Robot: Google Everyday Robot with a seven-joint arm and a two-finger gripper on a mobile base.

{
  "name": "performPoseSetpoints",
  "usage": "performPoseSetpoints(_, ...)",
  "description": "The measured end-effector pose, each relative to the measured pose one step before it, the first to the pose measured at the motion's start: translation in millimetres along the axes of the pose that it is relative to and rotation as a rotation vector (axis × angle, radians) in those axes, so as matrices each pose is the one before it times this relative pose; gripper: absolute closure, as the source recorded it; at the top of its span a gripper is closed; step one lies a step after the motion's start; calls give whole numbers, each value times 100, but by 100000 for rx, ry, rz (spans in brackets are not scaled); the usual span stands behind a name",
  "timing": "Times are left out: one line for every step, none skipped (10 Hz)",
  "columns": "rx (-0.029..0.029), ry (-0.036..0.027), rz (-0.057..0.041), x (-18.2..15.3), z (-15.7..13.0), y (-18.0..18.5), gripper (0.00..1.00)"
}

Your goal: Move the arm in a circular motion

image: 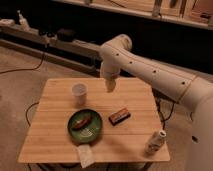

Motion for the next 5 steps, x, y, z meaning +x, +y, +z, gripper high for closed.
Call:
performPoseSetpoints(-5550,-5440,3140,-1625,-45,2950,35)
performPoseSetpoints(-4356,-2446,3274,-318,-292,3059,35)
performPoseSetpoints(-5381,657,3585,2016,-632,5480,35)
performPoseSetpoints(-2345,1197,-747,1302,-177,3017,35)
performPoseSetpoints(-1766,1791,-2813,767,-65,2993,35)
